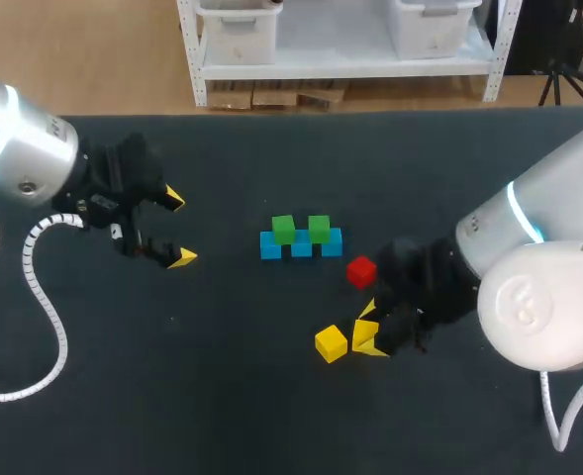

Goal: Place the blue cubes, place green cubes on the blue cubes, place the yellow cubes on the green cubes, then place the red cubes on the yellow cubes, and place purple cube on the red cubes.

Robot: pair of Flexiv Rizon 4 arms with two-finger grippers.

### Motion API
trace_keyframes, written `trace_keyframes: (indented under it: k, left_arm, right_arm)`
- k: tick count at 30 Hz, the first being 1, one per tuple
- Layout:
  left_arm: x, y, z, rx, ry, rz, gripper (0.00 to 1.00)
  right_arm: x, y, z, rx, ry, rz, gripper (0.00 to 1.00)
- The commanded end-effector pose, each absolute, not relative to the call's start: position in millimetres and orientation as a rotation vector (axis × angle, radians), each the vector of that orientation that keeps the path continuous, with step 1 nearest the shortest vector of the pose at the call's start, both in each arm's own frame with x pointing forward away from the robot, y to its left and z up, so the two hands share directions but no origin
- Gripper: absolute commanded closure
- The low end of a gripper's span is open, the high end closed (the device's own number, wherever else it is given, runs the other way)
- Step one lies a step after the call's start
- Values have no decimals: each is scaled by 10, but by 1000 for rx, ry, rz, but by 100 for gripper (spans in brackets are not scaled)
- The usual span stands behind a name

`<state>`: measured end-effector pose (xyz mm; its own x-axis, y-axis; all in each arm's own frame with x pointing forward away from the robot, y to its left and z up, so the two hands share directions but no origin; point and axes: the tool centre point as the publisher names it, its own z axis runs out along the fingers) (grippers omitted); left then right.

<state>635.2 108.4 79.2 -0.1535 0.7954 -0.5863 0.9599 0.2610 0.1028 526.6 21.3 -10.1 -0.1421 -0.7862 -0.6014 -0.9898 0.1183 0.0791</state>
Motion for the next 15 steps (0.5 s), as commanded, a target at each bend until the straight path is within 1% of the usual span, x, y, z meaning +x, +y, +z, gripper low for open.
trace_keyframes:
  k: [1,11,15]
  left_arm:
    - [6340,1110,784,1583,1989,-408,0]
    - [6340,1110,784,1583,1989,-408,0]
    - [6340,1110,784,1583,1989,-408,0]
  right_arm:
    - [5281,206,-98,-1724,1995,657,100]
    - [5425,52,178,-1751,1986,608,100]
    - [5617,42,303,-1863,1977,692,100]
